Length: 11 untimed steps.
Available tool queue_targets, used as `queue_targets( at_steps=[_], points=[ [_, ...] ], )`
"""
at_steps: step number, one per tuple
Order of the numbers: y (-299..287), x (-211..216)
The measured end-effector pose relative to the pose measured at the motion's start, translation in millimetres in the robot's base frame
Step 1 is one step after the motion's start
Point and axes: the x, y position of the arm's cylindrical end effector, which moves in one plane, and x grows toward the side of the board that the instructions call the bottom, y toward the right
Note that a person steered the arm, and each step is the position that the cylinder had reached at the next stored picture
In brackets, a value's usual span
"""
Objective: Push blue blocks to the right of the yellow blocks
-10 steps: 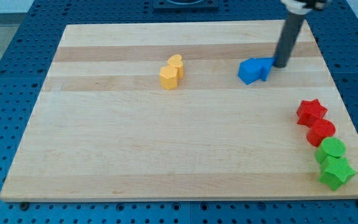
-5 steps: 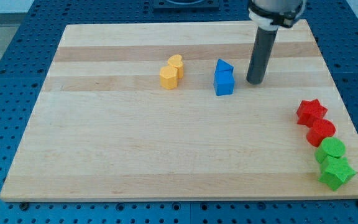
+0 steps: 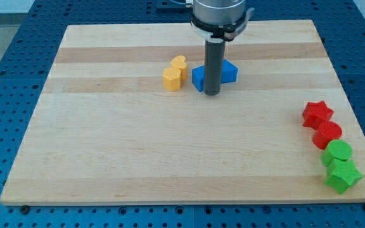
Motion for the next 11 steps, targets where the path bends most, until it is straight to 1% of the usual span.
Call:
queue_targets(
  at_steps=[1, 2, 3, 8, 9, 10, 11],
  points=[
    [-0.4, -0.6],
    [37.4, 3.5],
    [73.4, -0.8],
    [47.2, -34.5],
    [53.0, -34.8],
    [61.0, -46.7],
    [48.4, -55.3]
  ],
)
